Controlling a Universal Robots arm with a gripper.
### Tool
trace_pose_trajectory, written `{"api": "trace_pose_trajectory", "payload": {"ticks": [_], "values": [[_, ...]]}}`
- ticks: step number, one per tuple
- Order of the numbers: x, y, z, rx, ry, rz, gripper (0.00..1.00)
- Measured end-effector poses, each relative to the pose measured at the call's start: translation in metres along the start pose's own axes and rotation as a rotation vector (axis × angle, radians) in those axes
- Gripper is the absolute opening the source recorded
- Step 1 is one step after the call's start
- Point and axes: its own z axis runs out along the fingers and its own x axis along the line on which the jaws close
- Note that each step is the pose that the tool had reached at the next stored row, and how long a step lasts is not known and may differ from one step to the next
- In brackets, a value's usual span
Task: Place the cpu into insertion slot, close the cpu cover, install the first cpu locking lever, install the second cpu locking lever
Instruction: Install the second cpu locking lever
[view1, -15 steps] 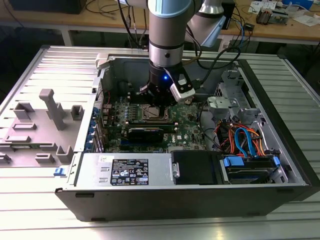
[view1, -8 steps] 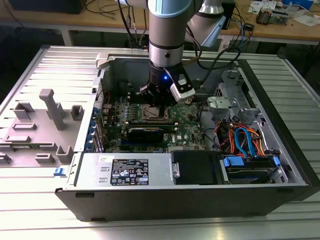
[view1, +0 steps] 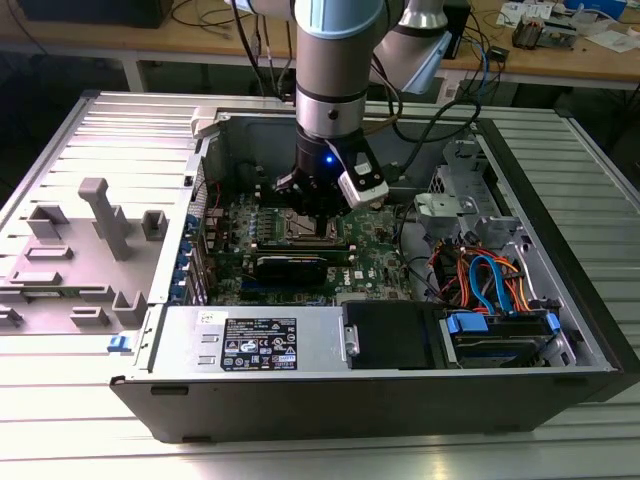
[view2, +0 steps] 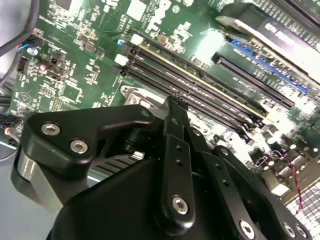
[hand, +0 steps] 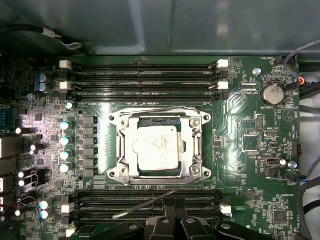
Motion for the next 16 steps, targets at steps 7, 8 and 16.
{"api": "trace_pose_trajectory", "payload": {"ticks": [7, 8, 16], "values": [[0.0122, -0.0022, 0.0006, -0.0337, 0.0036, 0.000, 0.11], [0.0132, -0.0022, 0.0008, -0.0367, 0.0037, 0.000, 0.11], [0.0205, -0.0063, 0.0043, -0.0567, 0.0051, -0.001, 0.11]]}}
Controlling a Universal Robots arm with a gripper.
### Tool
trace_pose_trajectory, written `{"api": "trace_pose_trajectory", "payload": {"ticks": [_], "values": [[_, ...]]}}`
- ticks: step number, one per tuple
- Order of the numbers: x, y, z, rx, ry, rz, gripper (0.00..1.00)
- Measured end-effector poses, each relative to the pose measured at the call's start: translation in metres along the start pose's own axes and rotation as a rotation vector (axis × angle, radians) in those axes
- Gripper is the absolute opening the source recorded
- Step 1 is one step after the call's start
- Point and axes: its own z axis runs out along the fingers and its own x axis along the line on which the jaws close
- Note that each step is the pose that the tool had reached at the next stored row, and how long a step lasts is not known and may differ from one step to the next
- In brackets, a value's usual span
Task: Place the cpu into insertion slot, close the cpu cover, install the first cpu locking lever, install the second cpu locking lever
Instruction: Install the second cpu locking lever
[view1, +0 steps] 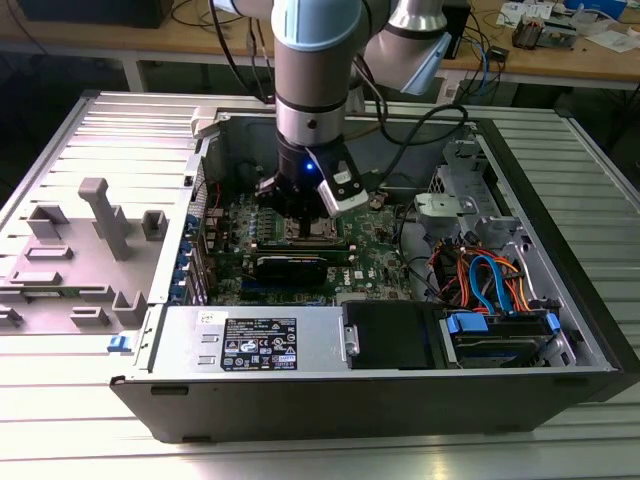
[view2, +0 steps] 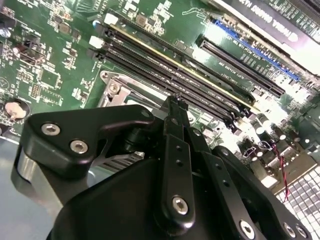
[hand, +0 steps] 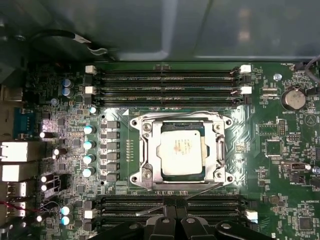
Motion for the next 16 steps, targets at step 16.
{"api": "trace_pose_trajectory", "payload": {"ticks": [16], "values": [[0.0147, -0.0069, 0.0099, -0.0366, 0.0015, -0.030, 0.11]]}}
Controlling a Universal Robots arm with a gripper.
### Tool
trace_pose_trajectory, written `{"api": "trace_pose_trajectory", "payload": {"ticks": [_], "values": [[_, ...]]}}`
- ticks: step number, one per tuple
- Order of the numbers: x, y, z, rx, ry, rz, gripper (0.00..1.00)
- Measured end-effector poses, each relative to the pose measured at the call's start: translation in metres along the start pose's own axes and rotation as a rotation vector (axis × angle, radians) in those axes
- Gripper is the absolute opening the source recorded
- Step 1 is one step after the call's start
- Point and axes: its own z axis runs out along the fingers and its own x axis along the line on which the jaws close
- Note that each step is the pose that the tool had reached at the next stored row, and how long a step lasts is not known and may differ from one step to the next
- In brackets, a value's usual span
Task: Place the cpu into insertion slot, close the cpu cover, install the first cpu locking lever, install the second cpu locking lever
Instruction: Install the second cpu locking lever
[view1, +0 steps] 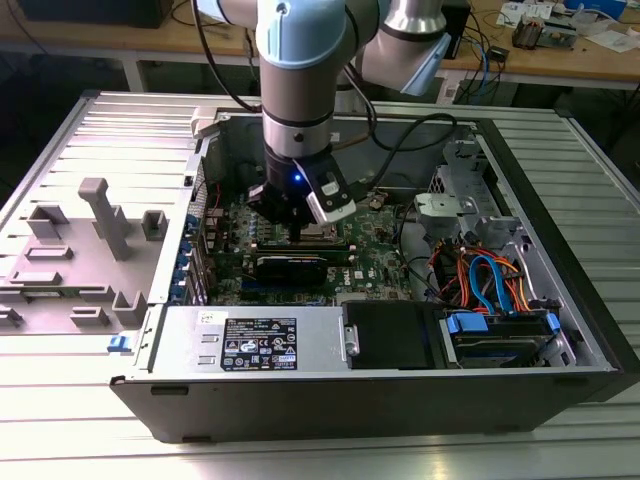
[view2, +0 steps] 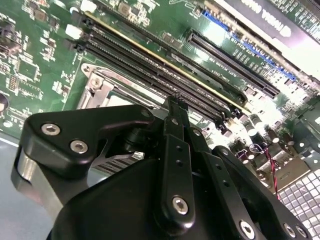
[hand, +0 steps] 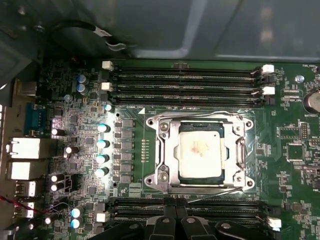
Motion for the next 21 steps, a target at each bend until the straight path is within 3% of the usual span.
{"api": "trace_pose_trajectory", "payload": {"ticks": [2, 4, 12, 14, 16, 21], "values": [[0.0024, -0.0001, 0.0015, -0.0089, 0.0002, -0.005, 0.11], [0.0041, -0.0013, 0.0038, -0.0251, 0.0001, -0.011, 0.11], [0.0047, -0.0082, 0.0039, -0.0518, -0.0008, -0.011, 0.11], [0.0068, -0.0085, 0.0039, -0.0647, -0.0011, -0.011, 0.11], [0.0085, -0.0096, 0.0038, -0.0693, -0.0013, -0.011, 0.11], [0.0104, -0.0135, 0.0037, -0.0699, -0.0014, -0.011, 0.11]]}}
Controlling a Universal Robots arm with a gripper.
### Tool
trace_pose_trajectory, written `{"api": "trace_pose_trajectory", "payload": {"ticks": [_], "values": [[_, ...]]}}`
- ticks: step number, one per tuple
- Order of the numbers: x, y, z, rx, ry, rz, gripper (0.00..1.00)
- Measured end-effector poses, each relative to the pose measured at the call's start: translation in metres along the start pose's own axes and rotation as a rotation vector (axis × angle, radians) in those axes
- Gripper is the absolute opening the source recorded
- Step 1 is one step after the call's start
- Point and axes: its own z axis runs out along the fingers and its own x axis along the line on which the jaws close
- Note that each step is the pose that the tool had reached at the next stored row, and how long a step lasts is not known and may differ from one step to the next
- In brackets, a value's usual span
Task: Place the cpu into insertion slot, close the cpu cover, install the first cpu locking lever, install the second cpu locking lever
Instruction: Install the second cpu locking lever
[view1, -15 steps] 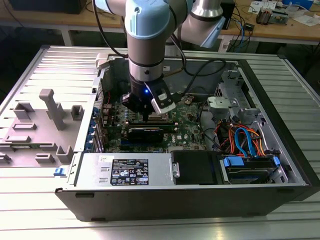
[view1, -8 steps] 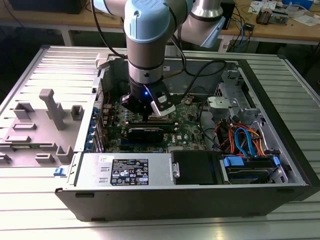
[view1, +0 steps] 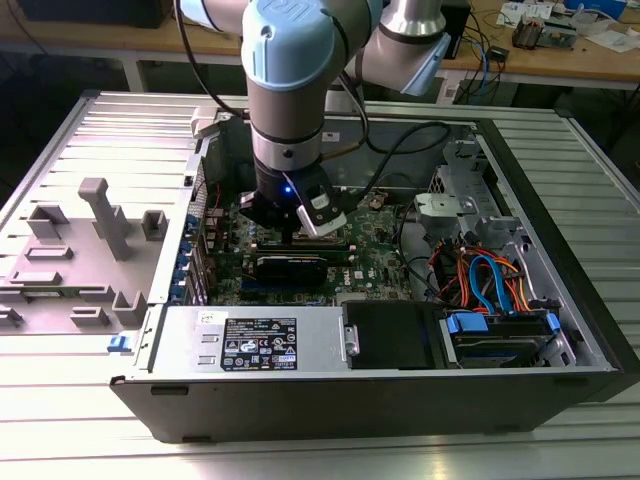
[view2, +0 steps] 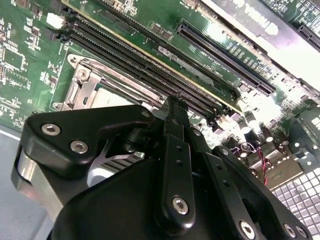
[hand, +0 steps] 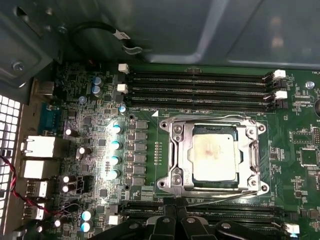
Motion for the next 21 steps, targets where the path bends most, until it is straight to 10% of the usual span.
{"api": "trace_pose_trajectory", "payload": {"ticks": [21], "values": [[0.0064, -0.0016, 0.0120, -0.0395, -0.0001, 0.001, 0.11]]}}
